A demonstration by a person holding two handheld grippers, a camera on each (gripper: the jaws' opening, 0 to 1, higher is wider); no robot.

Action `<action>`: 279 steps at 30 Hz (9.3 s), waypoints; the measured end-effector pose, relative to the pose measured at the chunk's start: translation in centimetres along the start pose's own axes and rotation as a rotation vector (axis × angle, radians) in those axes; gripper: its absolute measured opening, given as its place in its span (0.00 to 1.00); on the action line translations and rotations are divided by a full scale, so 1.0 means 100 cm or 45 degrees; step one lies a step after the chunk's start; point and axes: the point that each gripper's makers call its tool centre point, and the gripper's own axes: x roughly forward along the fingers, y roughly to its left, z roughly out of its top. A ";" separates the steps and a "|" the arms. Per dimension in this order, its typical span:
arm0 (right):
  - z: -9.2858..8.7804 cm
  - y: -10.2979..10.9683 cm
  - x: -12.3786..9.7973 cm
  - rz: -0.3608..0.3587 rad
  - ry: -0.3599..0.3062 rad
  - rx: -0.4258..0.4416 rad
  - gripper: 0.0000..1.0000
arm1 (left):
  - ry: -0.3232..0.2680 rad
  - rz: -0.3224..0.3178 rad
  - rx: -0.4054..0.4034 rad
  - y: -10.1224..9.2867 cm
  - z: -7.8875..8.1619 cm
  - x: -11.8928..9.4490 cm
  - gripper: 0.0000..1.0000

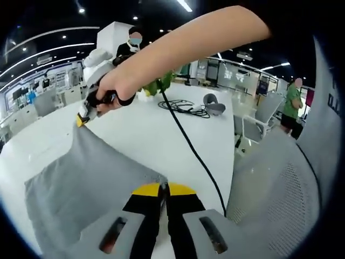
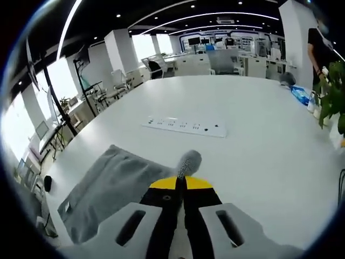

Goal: Fold the towel on the table until its edges align and the towel forms a compact rectangular stack.

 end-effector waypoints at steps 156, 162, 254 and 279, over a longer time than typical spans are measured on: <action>-0.068 0.151 0.065 0.259 0.043 -0.183 0.30 | -0.003 0.741 -0.552 0.284 -0.134 -0.129 0.31; -0.085 0.147 0.063 0.270 0.078 -0.156 0.29 | 0.052 0.743 -0.556 0.294 -0.149 -0.119 0.30; -0.166 -0.039 -0.073 -0.205 0.082 0.020 0.00 | 0.176 0.391 -0.101 0.125 -0.072 0.057 0.05; -0.161 -0.042 -0.073 -0.070 0.115 -0.137 0.07 | 0.091 0.407 -0.335 0.138 -0.074 0.044 0.21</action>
